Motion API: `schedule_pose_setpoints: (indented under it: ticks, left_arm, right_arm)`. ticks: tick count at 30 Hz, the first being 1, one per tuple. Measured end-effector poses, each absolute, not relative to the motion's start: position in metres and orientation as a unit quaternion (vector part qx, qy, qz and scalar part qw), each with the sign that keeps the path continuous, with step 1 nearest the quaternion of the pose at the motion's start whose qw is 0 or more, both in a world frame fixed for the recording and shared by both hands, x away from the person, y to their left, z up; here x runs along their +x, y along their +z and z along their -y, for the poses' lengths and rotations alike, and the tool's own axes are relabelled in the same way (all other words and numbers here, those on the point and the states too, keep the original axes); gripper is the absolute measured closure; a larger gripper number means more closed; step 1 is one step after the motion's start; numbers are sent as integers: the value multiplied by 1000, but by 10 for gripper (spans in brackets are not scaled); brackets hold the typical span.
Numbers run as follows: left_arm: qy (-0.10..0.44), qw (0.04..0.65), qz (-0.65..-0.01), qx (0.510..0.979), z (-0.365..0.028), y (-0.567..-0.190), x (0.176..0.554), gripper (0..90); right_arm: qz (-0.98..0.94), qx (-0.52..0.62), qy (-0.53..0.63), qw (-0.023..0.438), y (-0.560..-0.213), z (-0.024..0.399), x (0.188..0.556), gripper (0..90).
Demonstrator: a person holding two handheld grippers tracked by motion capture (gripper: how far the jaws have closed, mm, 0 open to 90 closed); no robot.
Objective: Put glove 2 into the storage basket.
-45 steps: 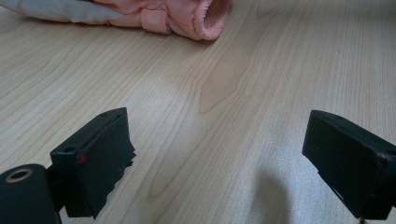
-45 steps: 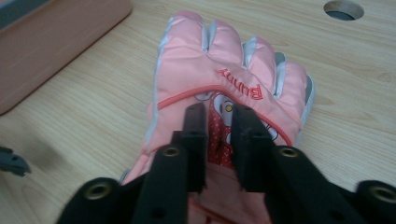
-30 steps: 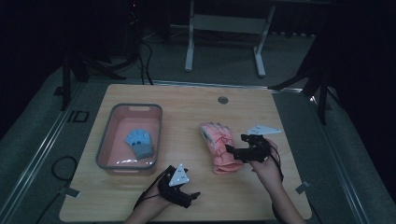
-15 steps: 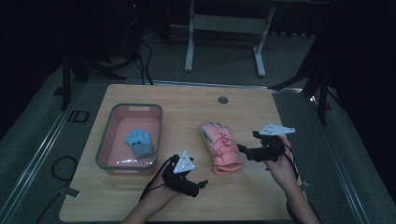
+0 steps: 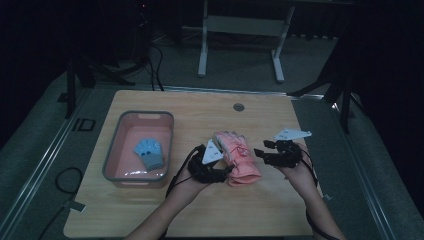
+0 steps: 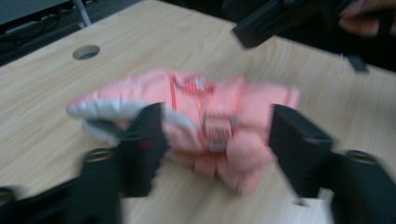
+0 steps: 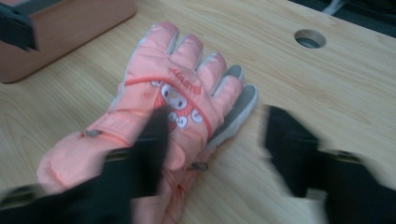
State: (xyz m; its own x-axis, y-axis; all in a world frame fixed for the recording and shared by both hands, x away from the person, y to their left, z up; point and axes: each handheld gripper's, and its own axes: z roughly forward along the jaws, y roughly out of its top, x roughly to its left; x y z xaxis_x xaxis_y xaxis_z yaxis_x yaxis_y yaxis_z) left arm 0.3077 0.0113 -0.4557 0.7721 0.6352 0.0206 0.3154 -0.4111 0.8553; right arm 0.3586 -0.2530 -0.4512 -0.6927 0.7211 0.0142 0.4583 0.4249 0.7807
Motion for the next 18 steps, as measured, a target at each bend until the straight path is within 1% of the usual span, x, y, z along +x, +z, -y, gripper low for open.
schedule_pose_setpoints:
  ticks: [1,2,4,6,7,10,11,12,13,14,16,18]
  left_arm:
    - [174,459,-299,818,-5,-454,317,509]
    - [172,458,-310,815,-2,-455,323,538]
    - [170,449,-330,812,2,-460,334,541]
    - [158,444,-359,805,4,-468,343,487]
    - [147,442,-371,803,5,-472,347,451]
    - [135,415,-403,805,9,-489,355,312]
    - [135,409,-407,805,9,-494,356,300]
    - [135,409,-407,805,9,-494,356,299]
    - [117,408,-422,801,7,-502,358,299]
    - [110,406,-428,800,6,-506,360,298]
    - [76,402,-437,801,5,-516,363,297]
    - [58,400,-442,801,5,-524,366,278]
  right_arm:
    - [-829,354,402,160,-451,252,362,577]
    - [-829,353,405,154,-453,248,367,617]
    - [-831,354,402,148,-458,244,373,615]
    - [-833,353,403,137,-464,240,377,592]
    - [-834,354,401,134,-467,238,379,564]
    - [-834,364,395,125,-478,234,387,503]
    - [-833,370,395,116,-481,234,389,483]
    - [-833,370,395,116,-481,234,389,483]
    - [-833,374,394,106,-485,234,390,479]
    - [-834,383,388,89,-494,234,392,455]
    - [-831,397,384,68,-503,235,394,417]
    - [-827,412,380,40,-510,237,396,410]
